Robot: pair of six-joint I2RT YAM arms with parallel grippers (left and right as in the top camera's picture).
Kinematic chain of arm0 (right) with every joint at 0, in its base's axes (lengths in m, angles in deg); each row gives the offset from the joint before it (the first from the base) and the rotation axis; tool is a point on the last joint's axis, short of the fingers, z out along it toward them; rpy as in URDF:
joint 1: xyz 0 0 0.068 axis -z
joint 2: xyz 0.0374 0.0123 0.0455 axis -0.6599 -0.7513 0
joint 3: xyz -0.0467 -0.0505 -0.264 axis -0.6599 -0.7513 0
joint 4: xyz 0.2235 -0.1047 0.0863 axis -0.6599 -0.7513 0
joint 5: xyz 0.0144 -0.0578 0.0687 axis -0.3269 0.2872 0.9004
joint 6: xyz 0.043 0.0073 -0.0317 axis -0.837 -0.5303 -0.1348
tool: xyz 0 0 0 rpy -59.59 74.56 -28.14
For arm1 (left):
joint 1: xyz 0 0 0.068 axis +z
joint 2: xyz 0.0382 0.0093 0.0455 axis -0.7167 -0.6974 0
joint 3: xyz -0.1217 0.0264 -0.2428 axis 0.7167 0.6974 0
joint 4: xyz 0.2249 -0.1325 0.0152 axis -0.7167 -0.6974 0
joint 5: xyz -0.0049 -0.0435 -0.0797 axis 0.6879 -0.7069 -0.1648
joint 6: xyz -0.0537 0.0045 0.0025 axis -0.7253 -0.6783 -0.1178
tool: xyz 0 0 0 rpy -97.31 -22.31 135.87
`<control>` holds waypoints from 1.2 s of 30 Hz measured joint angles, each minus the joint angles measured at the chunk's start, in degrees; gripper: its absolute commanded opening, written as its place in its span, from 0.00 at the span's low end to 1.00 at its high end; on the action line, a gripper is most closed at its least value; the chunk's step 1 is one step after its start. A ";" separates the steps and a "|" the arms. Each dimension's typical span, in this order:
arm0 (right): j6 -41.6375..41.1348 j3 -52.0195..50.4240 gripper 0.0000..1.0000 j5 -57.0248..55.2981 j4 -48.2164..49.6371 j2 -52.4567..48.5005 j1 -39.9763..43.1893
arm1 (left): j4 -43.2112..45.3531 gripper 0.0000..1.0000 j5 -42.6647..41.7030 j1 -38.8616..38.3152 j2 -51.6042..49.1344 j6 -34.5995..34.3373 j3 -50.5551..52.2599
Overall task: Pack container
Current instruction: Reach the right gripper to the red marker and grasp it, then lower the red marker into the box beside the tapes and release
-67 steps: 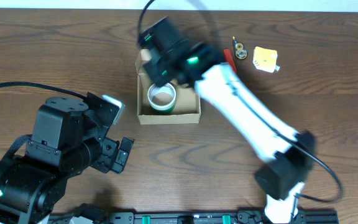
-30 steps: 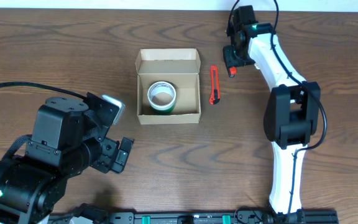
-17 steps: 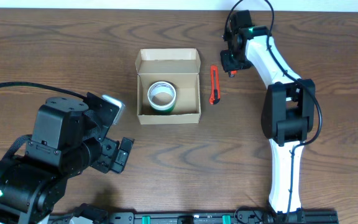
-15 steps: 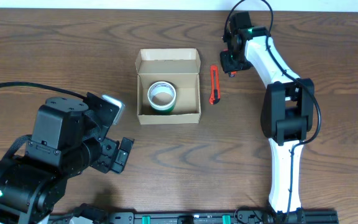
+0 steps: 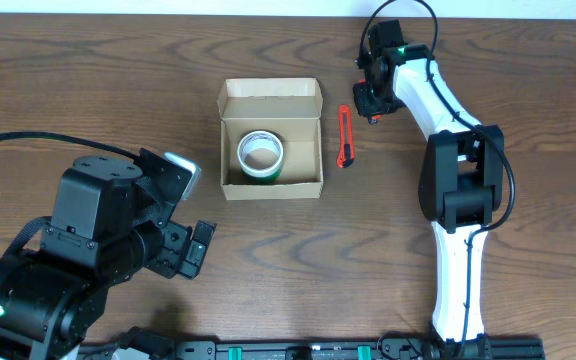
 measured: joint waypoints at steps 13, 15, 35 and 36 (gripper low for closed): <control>-0.07 17.07 0.10 4.22 -15.61 1.01 -0.17 | 0.00 0.95 0.00 0.00 0.00 0.00 0.00; -0.24 19.85 0.10 5.40 -17.68 2.60 -0.52 | 0.00 0.95 0.00 0.00 0.00 0.02 0.00; -12.87 20.55 0.02 7.17 -33.81 13.31 -19.10 | 0.02 0.95 0.00 0.00 0.00 0.00 0.00; -13.44 19.82 0.02 7.04 -34.07 13.31 -19.63 | 0.00 0.95 0.00 0.00 0.00 0.00 0.00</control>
